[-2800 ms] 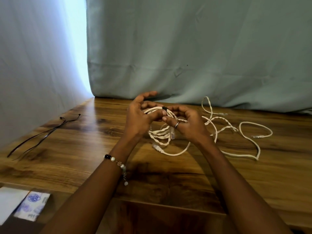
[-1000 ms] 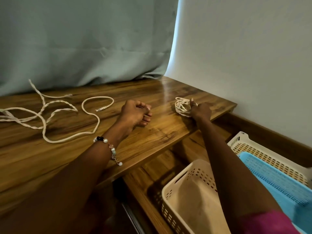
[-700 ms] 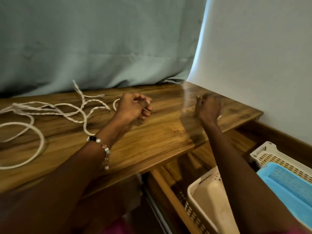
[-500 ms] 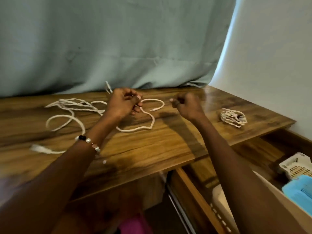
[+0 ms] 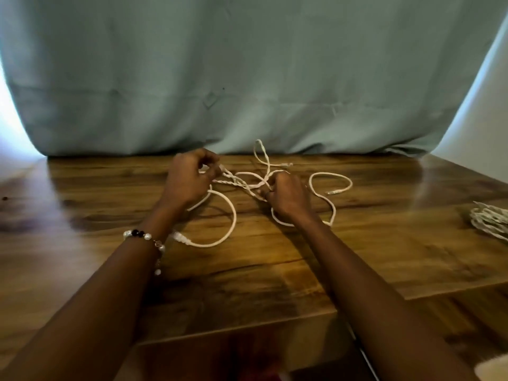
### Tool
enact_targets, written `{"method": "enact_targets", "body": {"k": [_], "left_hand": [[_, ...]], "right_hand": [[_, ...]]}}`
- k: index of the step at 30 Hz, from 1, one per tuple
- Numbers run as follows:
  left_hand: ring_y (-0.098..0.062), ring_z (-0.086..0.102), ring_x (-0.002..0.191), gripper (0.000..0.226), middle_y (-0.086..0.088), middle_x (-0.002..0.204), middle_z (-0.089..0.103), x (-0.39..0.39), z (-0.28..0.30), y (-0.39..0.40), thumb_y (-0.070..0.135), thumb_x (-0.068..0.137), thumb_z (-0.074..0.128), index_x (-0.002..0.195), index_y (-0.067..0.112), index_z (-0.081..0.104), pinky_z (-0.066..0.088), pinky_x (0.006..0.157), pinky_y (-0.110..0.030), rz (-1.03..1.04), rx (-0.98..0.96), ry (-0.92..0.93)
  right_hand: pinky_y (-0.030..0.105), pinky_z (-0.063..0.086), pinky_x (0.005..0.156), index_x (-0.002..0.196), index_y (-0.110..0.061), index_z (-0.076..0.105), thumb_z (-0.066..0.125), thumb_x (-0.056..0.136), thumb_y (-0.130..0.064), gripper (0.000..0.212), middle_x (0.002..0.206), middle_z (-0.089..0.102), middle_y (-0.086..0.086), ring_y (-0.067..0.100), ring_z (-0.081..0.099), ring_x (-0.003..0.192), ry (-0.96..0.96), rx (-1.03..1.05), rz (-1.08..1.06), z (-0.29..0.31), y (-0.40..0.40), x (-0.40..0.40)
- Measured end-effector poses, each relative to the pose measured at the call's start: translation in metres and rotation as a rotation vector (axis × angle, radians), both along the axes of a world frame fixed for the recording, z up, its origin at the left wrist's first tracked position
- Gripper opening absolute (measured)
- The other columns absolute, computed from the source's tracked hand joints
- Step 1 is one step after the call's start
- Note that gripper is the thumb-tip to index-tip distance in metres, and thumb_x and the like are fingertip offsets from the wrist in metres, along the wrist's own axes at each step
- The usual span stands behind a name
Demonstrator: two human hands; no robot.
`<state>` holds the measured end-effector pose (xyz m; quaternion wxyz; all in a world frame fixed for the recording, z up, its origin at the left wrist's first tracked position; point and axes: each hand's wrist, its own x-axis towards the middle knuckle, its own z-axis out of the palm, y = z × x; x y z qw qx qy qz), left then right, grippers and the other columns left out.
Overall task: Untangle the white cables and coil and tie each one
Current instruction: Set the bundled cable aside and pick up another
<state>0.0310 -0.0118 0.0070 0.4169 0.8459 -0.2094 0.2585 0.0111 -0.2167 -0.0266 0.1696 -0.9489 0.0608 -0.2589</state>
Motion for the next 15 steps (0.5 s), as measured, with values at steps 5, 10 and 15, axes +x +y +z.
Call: {"method": "enact_targets", "body": {"k": [5, 10, 15], "left_hand": [[-0.022, 0.056, 0.111, 0.061, -0.008, 0.124, 0.059, 0.014, -0.001, -0.001, 0.036, 0.07, 0.082, 0.125, 0.021, 0.06, 0.046, 0.094, -0.035, 0.036, 0.126, 0.166], [-0.036, 0.045, 0.125, 0.062, -0.009, 0.134, 0.052, 0.016, -0.013, -0.006, 0.043, 0.071, 0.08, 0.127, 0.031, 0.055, 0.038, 0.104, -0.052, 0.242, 0.538, 0.309], [-0.024, 0.059, 0.104, 0.045, -0.005, 0.111, 0.064, 0.02, -0.016, 0.008, 0.033, 0.073, 0.081, 0.111, 0.017, 0.063, 0.049, 0.092, -0.043, 0.213, 0.515, 0.481]], "right_hand": [[0.04, 0.044, 0.066, 0.092, -0.004, 0.067, 0.053, 0.093, -0.02, 0.021, 0.087, 0.069, 0.018, 0.037, 0.062, 0.082, -0.426, 0.249, 0.044, 0.004, -0.008, 0.01], [0.042, 0.047, 0.058, 0.092, -0.015, 0.056, 0.043, 0.098, -0.024, 0.017, 0.069, 0.058, 0.001, 0.024, 0.057, 0.062, -0.862, 0.639, 0.078, 0.02, -0.024, 0.001], [0.031, 0.04, 0.055, 0.097, -0.025, 0.052, 0.037, 0.1, -0.016, 0.017, 0.062, 0.051, 0.0, 0.013, 0.048, 0.055, -0.876, 0.868, 0.139, 0.026, -0.033, -0.008]]}}
